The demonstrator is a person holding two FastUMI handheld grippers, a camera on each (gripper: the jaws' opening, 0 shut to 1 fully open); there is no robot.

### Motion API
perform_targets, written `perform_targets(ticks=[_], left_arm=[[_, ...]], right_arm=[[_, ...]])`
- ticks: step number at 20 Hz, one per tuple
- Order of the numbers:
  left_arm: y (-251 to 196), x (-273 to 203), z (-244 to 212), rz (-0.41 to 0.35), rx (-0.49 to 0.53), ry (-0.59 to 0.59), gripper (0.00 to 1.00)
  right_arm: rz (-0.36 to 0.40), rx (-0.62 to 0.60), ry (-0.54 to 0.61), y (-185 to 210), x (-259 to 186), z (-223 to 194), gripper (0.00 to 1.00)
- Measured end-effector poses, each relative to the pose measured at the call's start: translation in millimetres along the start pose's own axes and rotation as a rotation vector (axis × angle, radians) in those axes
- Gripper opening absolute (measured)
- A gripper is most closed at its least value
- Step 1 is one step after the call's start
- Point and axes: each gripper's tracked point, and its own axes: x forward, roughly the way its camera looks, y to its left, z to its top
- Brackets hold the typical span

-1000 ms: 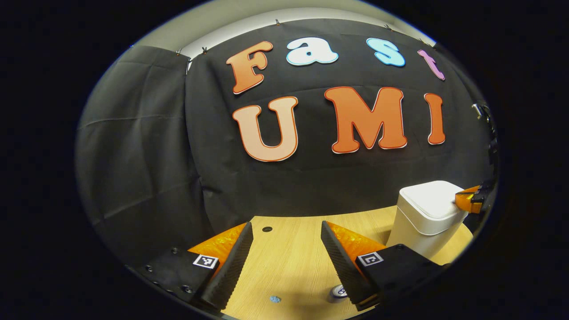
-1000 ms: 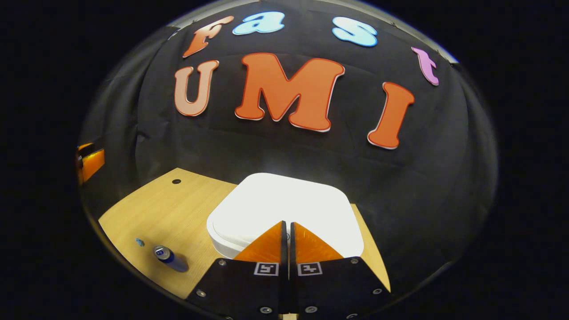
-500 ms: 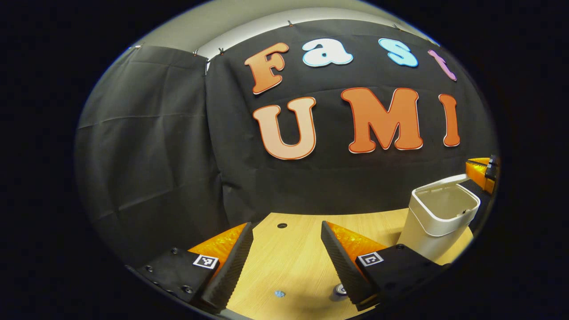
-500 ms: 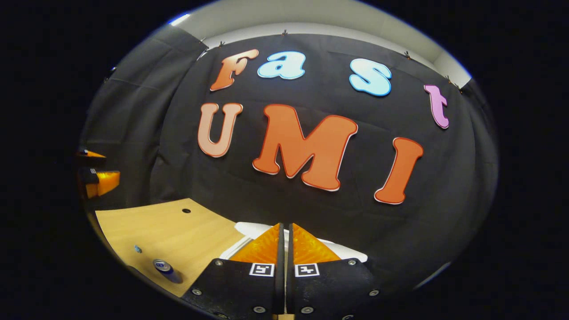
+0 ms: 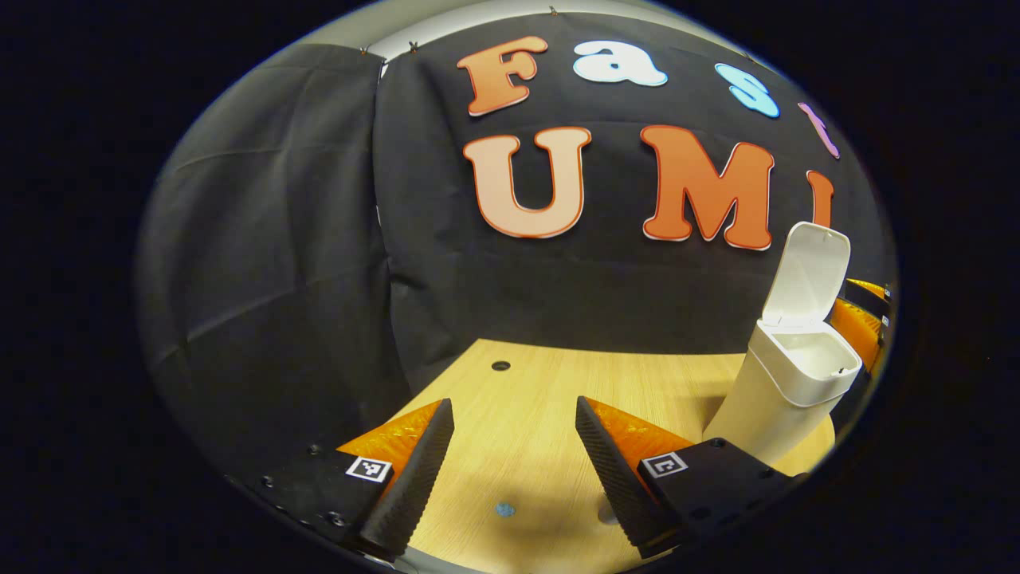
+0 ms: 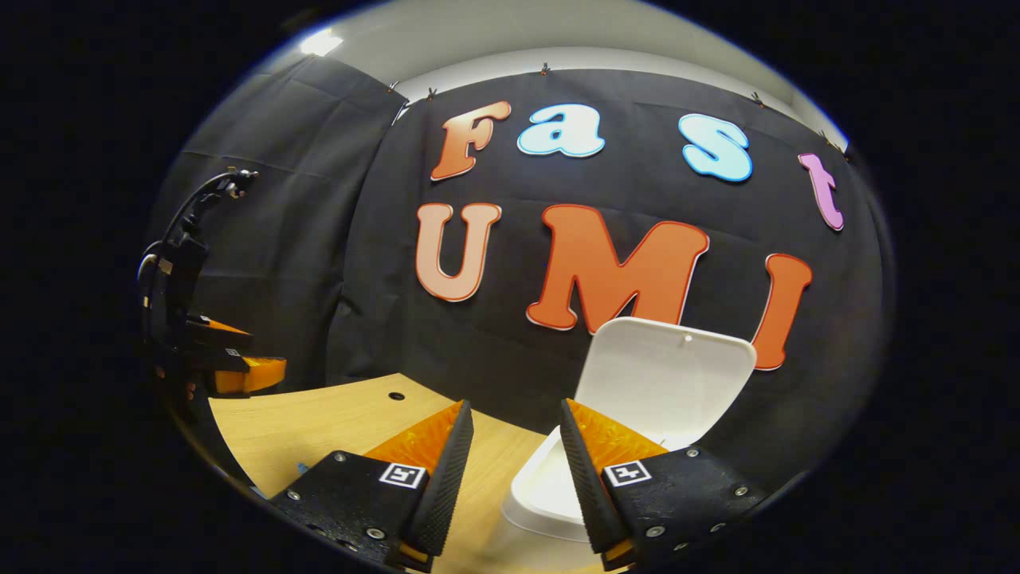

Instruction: Press the lid of the desktop garbage bin to open it, pick up the crumpled paper on the desktop and throw it into the bin, then pick up the pop can on the desktop and drop it into the bin, and finally close the garbage bin lid.

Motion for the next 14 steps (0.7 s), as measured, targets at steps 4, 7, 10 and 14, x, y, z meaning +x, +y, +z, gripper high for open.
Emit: perform_targets(ticks=[4, 7, 10, 14], left_arm=[[7.6, 26.4, -45.1, -0.067, -0.014, 0.150, 0.98], [9.7, 41.4, -97.0, -0.084, 0.034, 0.283, 0.98], [9.1, 48.0, -133.6, -0.114, 0.064, 0.378, 0.98], [10.3, 52.8, -174.0, -0.166, 0.047, 0.489, 0.99]], right_arm=[[0.073, 0.041, 0.107, 45.2, 9.1, -35.4, 0.81], [0.109, 0.048, 0.183, 72.8, 16.4, -59.8, 0.88], [0.144, 0.041, 0.238, 94.6, 18.4, -80.8, 0.95], [0.173, 0.040, 0.324, 120.0, 16.6, -118.3, 0.98]])
